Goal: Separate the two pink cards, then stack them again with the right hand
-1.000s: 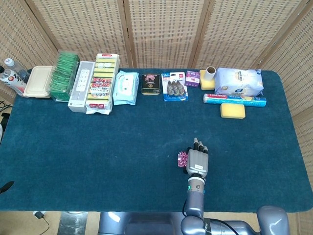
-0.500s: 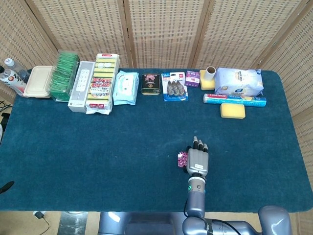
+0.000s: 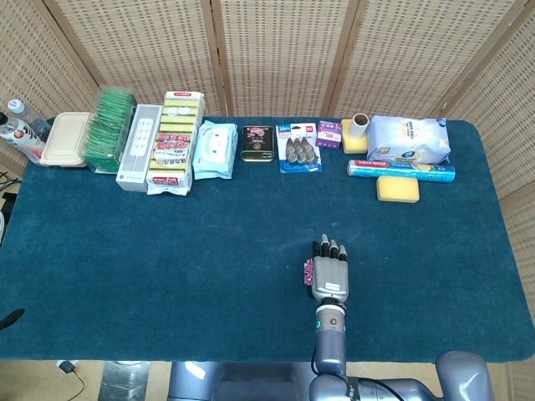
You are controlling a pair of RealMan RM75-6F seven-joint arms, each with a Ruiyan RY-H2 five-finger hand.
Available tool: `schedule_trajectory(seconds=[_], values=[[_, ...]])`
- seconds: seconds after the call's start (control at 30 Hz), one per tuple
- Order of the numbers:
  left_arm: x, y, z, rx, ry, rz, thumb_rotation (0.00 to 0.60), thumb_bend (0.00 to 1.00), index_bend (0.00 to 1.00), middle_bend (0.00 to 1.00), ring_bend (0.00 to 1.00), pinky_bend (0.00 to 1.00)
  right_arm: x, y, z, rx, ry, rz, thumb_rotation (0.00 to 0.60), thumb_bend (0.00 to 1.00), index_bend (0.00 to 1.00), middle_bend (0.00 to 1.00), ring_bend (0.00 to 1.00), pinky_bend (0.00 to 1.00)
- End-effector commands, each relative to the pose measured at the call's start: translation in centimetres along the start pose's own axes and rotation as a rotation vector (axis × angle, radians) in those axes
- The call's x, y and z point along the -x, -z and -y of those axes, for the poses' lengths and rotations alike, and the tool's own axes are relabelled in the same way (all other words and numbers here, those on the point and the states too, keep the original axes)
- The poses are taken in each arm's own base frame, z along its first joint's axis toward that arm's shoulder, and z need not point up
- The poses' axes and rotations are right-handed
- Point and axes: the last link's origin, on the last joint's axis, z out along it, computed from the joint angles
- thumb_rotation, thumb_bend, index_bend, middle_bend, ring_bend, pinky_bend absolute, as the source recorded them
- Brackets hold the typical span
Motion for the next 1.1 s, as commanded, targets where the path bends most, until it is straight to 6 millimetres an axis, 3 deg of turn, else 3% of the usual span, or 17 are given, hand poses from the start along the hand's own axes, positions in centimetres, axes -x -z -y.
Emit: schedule_trajectory(seconds=[0.03,1.1], values=[[0.00,-0.01,-0.01,0.001,0.000,0.000,0.600,0.10,0.00,0.00,0.00,0.06,0.12,0.04,0.05,-0.002,0.002,0.003,0.600,0.31,0.08,0.00,0.00,0.03],[-0.03,-0.02,0.08,-0.003,0.005,0.001,0.600,0.10,0.00,0.00,0.00,0.06,0.97,-0.70,0.33,0.008,-0.004,-0.032,0.600,0.31,0.08,0.00,0.00,0.03]])
